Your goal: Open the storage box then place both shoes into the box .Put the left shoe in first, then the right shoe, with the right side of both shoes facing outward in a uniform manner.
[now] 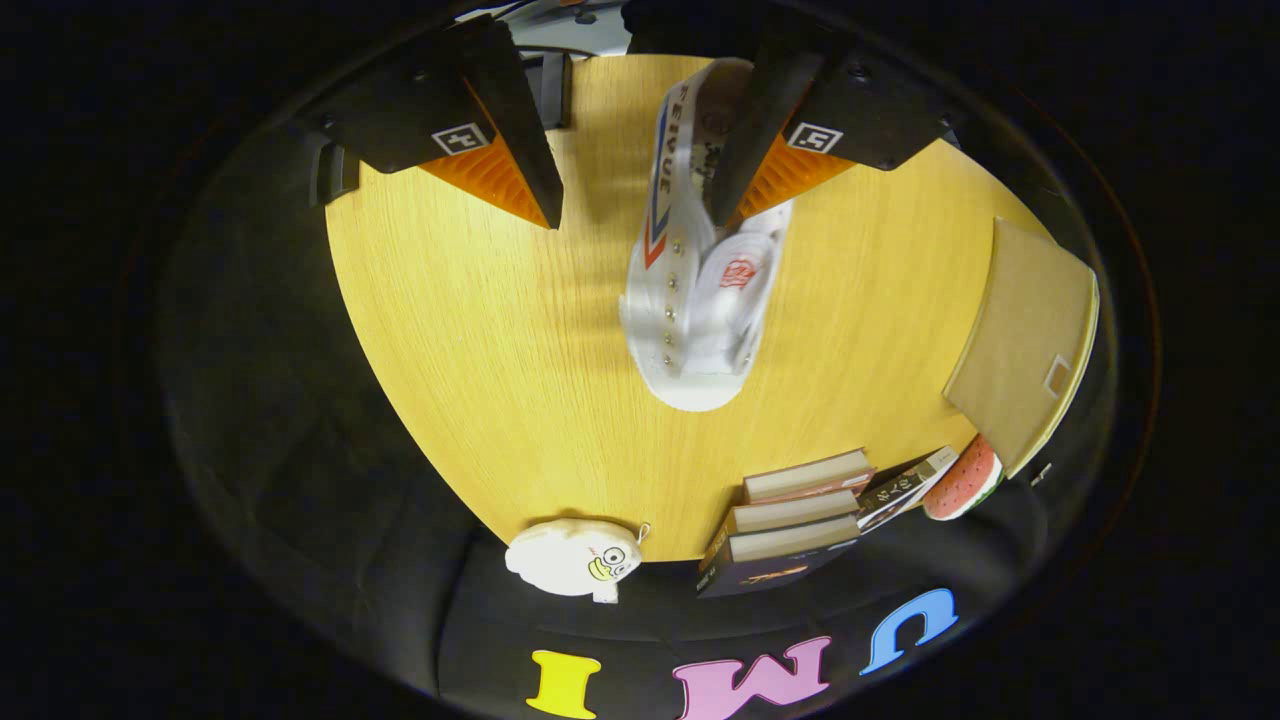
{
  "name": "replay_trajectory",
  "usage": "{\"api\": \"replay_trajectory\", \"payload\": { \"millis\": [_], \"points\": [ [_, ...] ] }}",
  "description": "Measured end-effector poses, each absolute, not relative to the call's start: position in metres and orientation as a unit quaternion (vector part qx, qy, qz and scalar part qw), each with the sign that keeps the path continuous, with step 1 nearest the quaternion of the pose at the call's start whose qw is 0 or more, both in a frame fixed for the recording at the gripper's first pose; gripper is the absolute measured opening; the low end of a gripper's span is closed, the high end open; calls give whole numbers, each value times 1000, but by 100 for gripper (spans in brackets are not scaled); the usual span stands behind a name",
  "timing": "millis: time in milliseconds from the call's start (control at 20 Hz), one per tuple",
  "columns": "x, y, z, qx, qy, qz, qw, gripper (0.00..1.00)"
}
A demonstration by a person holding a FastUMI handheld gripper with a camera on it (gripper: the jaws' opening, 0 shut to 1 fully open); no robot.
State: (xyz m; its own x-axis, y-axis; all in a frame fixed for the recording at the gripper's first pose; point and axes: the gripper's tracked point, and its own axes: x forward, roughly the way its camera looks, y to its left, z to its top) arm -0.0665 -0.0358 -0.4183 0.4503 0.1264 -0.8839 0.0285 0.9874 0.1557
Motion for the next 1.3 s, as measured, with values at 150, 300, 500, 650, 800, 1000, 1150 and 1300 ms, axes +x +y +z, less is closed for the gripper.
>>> {"api": "replay_trajectory", "payload": {
  "millis": [150,300,500,650,800,1000,1150,1300],
  "points": [
    [-43,-29,-426,105,514,11,851,88],
    [-26,-7,-429,142,500,23,854,73],
    [-29,-18,-433,131,513,-20,848,27],
    [-34,-10,-420,201,535,-43,820,8],
    [-32,-1,-385,222,523,-38,822,8],
    [-21,27,-319,255,509,-22,822,8],
    [-5,61,-267,258,493,9,831,8],
    [9,107,-216,261,475,44,839,8]
  ]
}}
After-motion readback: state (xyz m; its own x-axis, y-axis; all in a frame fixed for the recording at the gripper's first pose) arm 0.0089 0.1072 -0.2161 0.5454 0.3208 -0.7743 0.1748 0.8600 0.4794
